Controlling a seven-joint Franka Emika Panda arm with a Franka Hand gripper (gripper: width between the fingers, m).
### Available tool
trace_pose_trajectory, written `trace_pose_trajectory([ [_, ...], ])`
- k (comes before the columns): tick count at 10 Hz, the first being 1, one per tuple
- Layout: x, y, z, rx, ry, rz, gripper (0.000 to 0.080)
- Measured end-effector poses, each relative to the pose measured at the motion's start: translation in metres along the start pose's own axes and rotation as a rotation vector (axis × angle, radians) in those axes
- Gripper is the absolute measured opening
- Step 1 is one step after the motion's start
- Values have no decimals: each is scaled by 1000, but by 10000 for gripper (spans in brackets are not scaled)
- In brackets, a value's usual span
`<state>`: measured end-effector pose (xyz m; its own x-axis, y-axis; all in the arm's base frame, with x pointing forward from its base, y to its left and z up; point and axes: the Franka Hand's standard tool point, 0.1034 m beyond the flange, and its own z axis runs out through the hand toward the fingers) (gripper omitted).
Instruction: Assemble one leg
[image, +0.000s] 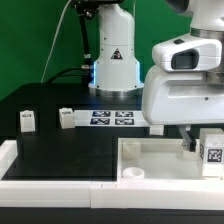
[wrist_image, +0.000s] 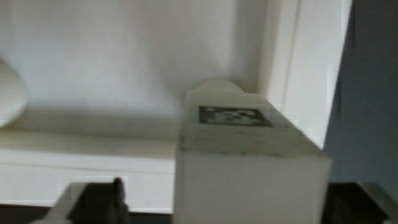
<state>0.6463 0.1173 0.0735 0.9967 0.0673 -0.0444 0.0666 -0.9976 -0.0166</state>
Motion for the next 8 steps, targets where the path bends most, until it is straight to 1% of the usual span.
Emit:
trace_pose_trajectory([
  [1,0,0,0,1,0,22,360],
  [2,0,0,0,1,-2,48,291],
  [3,2,2,0,4,-11,73,291],
  [4,3,3,1,10,-24,195,291],
  [6,4,5,1,14,-29,436,291],
  [7,4,7,2,17,-30,610,291],
  [8,4,8,2,11,-32,766,291],
])
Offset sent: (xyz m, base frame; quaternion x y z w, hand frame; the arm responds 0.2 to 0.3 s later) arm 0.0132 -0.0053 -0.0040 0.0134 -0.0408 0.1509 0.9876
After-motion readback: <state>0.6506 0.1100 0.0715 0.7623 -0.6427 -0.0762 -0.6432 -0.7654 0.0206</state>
